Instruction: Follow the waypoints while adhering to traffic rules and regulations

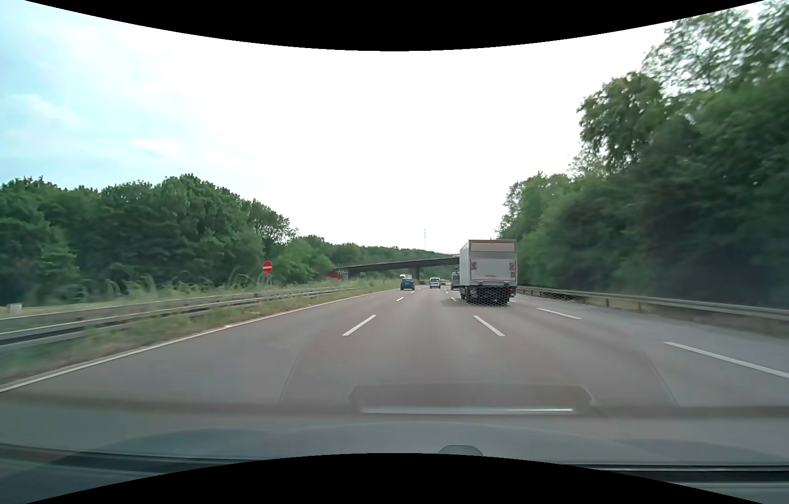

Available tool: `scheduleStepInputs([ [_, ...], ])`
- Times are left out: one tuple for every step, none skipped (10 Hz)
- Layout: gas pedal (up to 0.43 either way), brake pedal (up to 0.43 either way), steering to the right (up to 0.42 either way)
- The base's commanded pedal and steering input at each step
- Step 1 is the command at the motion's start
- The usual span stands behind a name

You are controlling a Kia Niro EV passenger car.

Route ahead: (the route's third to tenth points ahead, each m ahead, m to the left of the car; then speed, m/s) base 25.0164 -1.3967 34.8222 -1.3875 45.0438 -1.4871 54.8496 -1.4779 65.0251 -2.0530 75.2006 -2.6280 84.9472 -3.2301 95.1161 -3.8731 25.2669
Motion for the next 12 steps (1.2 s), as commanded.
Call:
scheduleStepInputs([
  [0.268,0.0,0.001],
  [0.268,0.0,0.001],
  [0.268,0.0,0.0],
  [0.268,0.0,0.001],
  [0.268,0.0,0.0],
  [0.268,0.0,0.001],
  [0.268,0.0,0.001],
  [0.268,0.0,0.002],
  [0.268,0.0,0.002],
  [0.268,0.0,0.002],
  [0.268,0.0,0.003],
  [0.268,0.0,0.003],
])
